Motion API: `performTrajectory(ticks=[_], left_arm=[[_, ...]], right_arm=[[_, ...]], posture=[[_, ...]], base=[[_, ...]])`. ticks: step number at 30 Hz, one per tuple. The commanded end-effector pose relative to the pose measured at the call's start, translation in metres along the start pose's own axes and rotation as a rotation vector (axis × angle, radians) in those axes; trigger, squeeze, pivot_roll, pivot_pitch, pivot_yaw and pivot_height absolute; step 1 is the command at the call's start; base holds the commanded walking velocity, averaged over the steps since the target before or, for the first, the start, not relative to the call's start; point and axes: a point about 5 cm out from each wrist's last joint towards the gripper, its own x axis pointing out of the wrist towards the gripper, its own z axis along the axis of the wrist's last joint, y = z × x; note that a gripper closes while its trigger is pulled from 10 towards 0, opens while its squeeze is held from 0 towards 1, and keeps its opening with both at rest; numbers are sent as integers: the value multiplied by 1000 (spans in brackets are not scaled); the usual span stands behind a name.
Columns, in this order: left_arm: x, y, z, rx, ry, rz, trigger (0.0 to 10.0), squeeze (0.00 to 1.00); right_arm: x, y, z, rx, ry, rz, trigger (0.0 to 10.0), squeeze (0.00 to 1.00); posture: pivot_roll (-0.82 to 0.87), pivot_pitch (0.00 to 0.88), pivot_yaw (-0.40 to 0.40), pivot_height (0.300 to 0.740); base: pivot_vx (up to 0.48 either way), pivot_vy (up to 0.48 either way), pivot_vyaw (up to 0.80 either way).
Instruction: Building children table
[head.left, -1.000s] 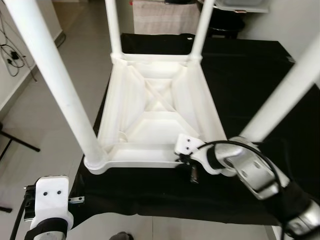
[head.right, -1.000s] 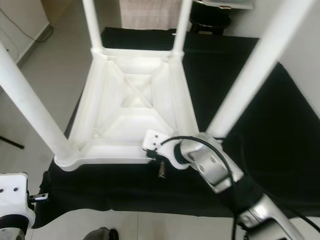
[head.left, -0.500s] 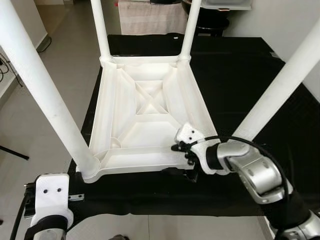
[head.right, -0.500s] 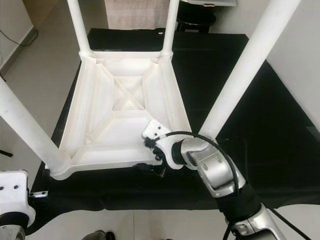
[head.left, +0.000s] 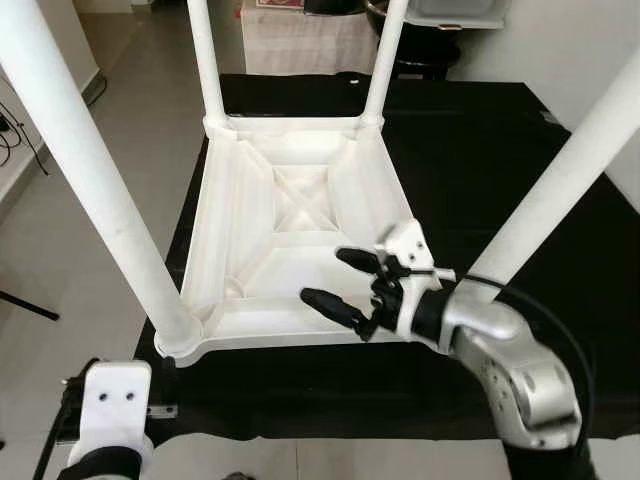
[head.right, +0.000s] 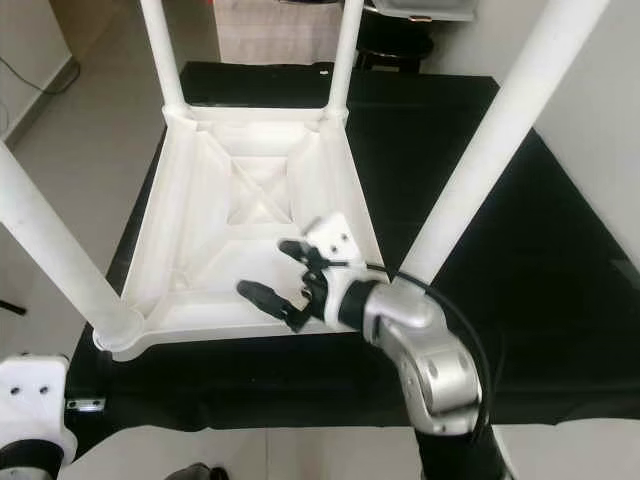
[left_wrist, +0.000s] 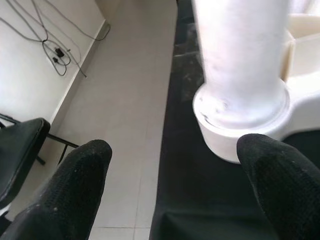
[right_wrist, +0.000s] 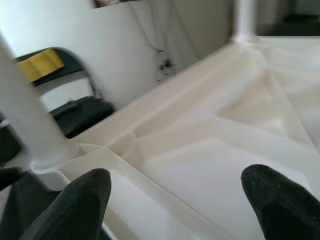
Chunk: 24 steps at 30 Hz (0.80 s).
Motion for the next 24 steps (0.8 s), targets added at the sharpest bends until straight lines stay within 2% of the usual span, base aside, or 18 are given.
performTrajectory(ticks=[1,5,9,12,14,15,18,24], left_arm=[[-3,0,4,21,-24,-14,10000,0],[-5,-5,5,41,-36,-53,10000,0],[-3,-6,7,58,-57,-62,10000,0],[-1,-8,8,72,-79,-74,10000,0],[0,-10,10,83,-95,-94,10000,0],[0,-10,10,83,-95,-94,10000,0],[0,-11,11,87,-100,-99,10000,0],[0,-12,13,55,-112,-129,10000,0]], right_arm=[[-5,-3,1,5,-26,-45,10000,0],[-10,3,-14,65,-45,-99,10000,0],[-10,7,-16,56,-47,-92,10000,0],[-9,7,-17,90,-88,-100,10000,0],[-10,15,-16,42,-85,-24,10000,0],[-10,15,-16,42,-85,-24,10000,0],[-12,19,-16,21,-83,10,10000,0],[-15,18,-14,30,-100,7,10000,0]], posture=[[80,118,-53,740],[77,112,-40,740],[75,108,-35,740],[72,104,-29,740],[72,101,-26,740],[72,101,-26,740],[71,99,-20,740],[67,96,-17,740]], base=[[0,0,0],[0,360,0],[0,480,0],[0,95,0],[0,0,0],[0,0,0],[0,0,-800],[0,0,-800]])
